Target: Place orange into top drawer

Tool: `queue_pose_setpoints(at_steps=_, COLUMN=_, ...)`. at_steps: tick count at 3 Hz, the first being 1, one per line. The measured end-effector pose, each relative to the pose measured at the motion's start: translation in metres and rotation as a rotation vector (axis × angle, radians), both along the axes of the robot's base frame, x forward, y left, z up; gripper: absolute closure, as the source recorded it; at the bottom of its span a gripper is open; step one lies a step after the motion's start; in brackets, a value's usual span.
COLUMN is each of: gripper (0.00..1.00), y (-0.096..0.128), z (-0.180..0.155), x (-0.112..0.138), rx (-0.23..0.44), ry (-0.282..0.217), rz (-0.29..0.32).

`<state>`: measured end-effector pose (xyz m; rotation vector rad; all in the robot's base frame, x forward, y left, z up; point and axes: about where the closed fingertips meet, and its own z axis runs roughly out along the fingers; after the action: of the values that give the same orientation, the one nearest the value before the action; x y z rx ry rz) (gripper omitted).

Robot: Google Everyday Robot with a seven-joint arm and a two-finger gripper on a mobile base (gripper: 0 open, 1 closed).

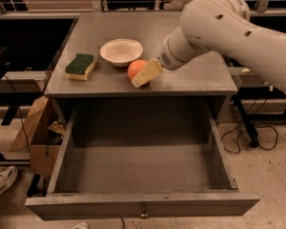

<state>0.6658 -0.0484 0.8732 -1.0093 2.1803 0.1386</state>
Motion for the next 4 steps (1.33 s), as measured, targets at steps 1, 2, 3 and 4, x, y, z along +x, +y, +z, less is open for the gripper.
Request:
queue_pose_setpoints(at_steps=1, gripper=0.0, y=0.032, z=-0.012, x=-0.004, rx=0.058, ry=0.029, rz=0.054)
queue_pose_setpoints(at_steps=2, gripper=0.0, y=0.056, z=-0.012, x=-0.01, rx=0.111, ry=0.044, rz=0.091)
queue_pose_setpoints(at_steps=3, gripper=0.19, y=0.069, z=-0.016, x=-0.005, rx=0.144, ry=0.049, rz=0.1)
queue_pose_setpoints(at_steps=4, gripper=0.42, y=0.071, z=-0.023, x=0.003, rx=0.152, ry=0.054, rz=0.082)
